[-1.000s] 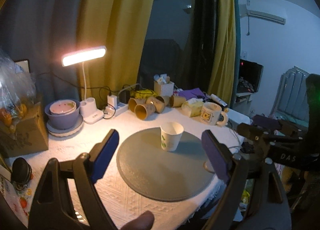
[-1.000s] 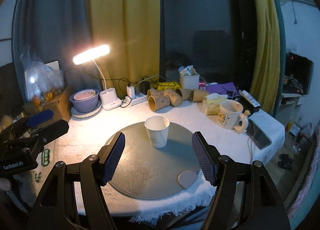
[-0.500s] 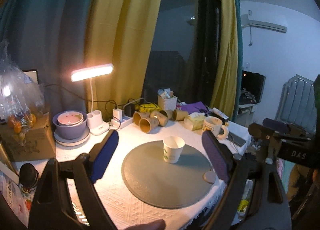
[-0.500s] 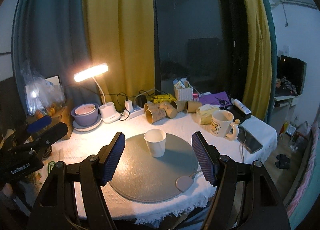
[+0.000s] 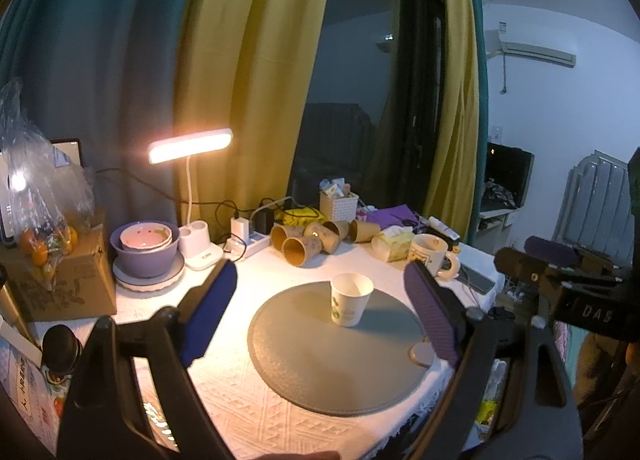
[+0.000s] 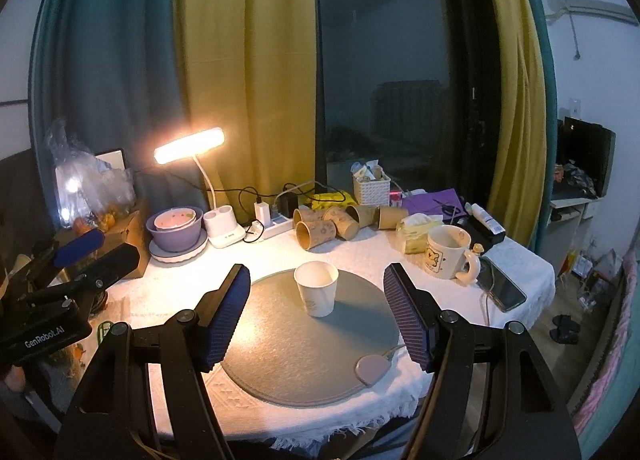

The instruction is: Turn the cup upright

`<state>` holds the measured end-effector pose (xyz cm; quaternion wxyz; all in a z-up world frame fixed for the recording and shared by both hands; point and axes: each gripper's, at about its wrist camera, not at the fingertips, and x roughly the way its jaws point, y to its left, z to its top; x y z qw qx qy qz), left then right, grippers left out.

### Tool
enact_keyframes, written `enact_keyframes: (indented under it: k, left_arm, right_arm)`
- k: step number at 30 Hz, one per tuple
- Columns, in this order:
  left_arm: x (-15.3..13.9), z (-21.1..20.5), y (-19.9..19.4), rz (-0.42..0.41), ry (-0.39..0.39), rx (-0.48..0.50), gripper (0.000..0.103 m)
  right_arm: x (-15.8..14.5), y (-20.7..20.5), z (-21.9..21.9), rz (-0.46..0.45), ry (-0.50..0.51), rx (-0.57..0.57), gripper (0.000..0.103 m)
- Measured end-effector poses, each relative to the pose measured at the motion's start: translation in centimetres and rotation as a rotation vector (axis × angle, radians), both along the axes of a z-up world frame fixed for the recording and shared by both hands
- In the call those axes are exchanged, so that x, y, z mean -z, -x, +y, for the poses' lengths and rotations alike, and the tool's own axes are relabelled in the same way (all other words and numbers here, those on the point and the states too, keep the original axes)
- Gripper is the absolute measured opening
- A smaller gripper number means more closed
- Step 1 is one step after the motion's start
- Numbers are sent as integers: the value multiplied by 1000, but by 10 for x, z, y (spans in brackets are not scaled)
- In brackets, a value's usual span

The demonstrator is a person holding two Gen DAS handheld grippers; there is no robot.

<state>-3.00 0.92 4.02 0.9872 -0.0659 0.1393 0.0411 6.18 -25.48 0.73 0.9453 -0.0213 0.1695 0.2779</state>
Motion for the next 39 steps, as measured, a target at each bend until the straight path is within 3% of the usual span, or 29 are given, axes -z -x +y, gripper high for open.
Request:
enact_keyframes:
  k: [39]
  left_arm:
    - [5,2,1,10,17,-8,87]
  right_arm:
    - [5,0,6,10,21,-9,72]
